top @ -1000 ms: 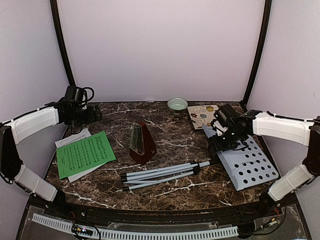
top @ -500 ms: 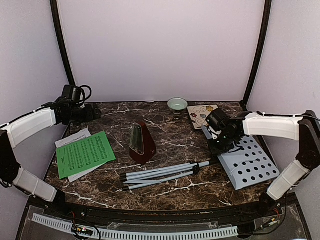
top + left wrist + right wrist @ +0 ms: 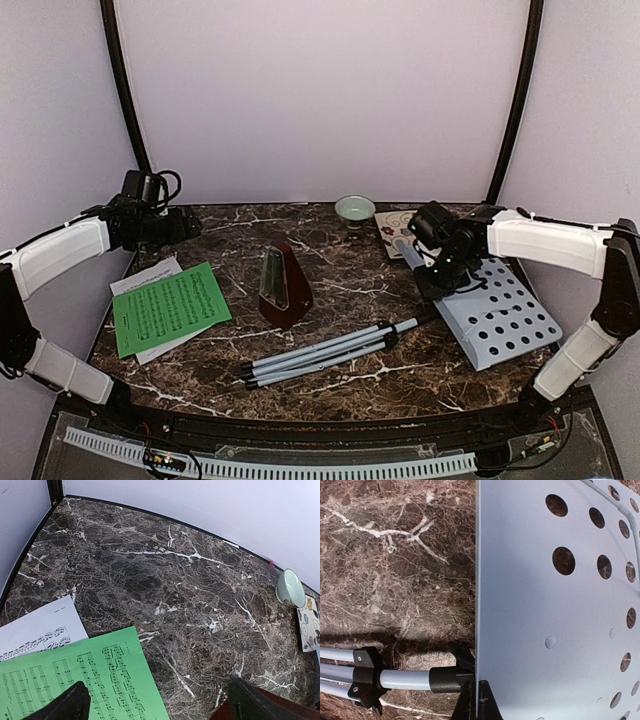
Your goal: Set up the instrument practice props
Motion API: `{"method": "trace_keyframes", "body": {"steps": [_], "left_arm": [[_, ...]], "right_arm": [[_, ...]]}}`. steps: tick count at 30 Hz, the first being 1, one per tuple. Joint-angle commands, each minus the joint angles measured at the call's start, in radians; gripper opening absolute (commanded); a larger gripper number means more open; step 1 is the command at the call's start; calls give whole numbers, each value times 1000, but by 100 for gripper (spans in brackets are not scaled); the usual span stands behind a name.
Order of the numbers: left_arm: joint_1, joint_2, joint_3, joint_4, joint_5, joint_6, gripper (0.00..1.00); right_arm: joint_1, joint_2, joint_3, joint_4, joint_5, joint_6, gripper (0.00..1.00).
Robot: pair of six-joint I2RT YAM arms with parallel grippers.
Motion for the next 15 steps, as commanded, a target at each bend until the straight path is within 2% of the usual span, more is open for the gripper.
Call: {"method": "trace_keyframes", "body": {"steps": [1, 8, 15], "left_arm": [[-6, -44, -16, 18, 1, -20, 99], [-6, -54, -14, 20, 12, -28, 99], [-6, -84, -17, 47, 63, -12, 99]], "right_arm": [[19, -90, 157, -48, 157, -50, 0], [101, -101, 359, -158, 419, -128, 0], [187, -99, 546, -200, 647, -218, 0]]}}
